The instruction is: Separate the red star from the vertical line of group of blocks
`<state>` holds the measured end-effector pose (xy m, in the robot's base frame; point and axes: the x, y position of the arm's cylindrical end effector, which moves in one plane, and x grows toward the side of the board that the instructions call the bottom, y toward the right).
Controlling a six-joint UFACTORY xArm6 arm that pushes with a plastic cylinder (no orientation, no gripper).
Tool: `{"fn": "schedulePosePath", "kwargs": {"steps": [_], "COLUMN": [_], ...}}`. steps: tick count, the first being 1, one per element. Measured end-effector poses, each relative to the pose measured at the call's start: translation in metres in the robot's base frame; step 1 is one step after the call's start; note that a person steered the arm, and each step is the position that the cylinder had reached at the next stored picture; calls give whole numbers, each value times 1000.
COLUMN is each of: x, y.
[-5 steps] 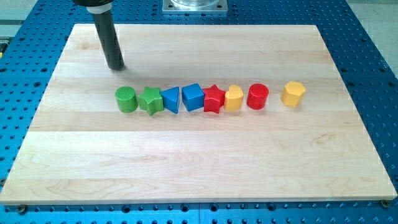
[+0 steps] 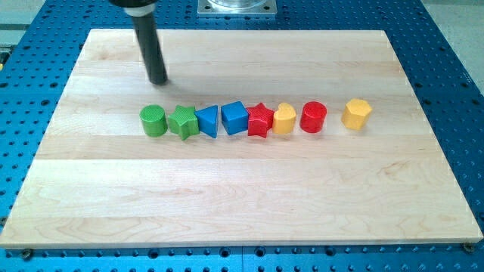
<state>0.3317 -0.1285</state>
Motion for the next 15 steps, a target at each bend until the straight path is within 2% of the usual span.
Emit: {"fn": "schedulePosePath", "kwargs": {"steps": [4,11,12,13,14,15], "x": [3,-3,0,3,30,30], "y": [42,54,123,163,162,171]}}
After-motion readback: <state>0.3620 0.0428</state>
